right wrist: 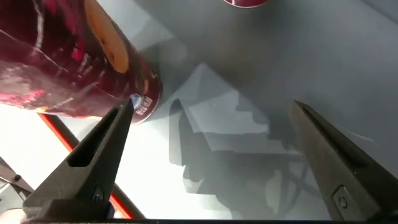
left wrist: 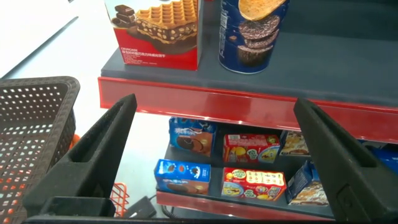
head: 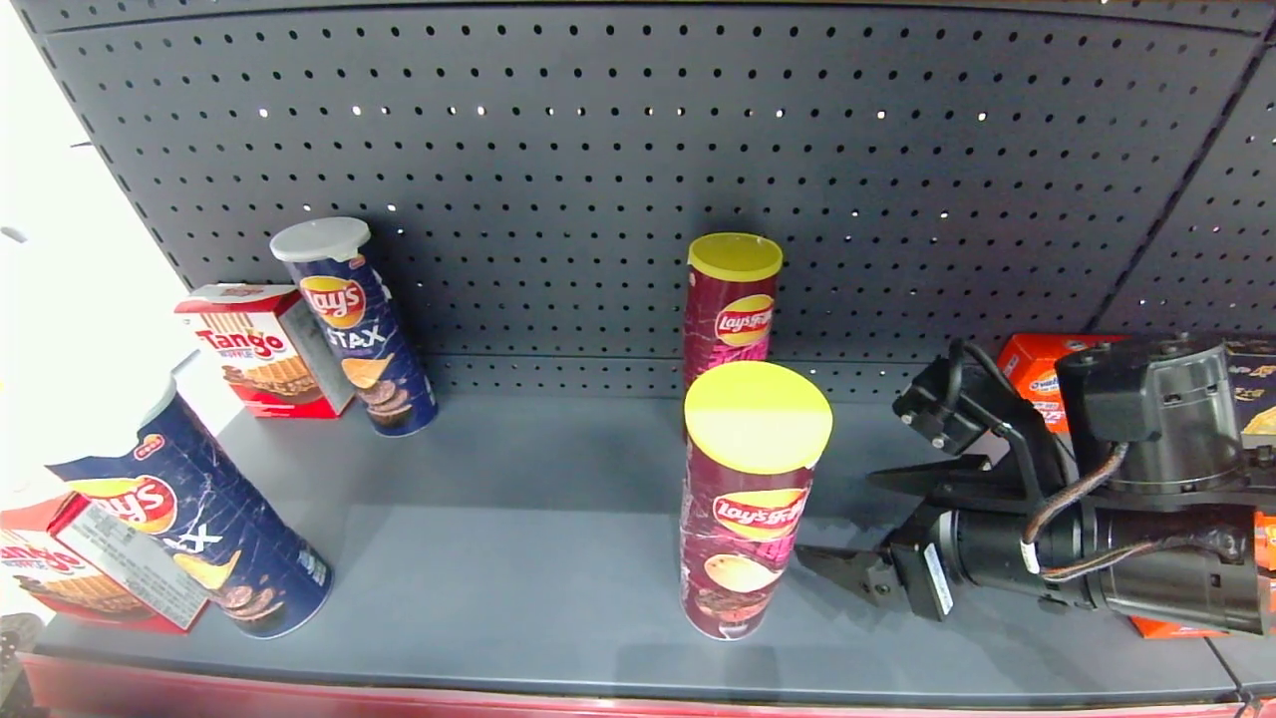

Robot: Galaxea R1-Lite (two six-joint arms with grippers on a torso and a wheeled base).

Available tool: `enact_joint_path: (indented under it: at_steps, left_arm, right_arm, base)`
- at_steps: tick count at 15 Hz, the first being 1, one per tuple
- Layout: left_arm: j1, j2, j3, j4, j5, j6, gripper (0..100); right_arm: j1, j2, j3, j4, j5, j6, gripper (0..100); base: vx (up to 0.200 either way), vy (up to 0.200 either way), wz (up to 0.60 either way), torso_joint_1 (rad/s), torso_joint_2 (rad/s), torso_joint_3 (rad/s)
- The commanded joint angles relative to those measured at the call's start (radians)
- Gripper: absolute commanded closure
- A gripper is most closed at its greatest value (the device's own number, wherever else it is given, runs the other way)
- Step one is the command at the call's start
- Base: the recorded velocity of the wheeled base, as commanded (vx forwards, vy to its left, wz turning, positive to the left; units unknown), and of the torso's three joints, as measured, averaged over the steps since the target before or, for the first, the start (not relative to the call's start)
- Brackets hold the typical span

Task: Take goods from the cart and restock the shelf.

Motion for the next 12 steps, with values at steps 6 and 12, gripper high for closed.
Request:
enact_joint_path:
  at_steps: [6, 12]
  left_arm:
    - [0.000, 0.001, 0.000, 0.000, 0.000, 0.000, 0]
    - [0.000, 0.001, 0.000, 0.000, -0.001, 0.000, 0]
  right_arm:
    - [-0.236, -0.307, 0.084, -0.001, -0.004, 0.007, 0]
    - [-0.552, -0.784, 0.274, 0.004, -0.044, 0.003, 0]
  base:
    - [0.000, 0.000, 0.00, 0.000, 0.00, 0.000]
    - [0.000, 0.000, 0.00, 0.000, 0.00, 0.000]
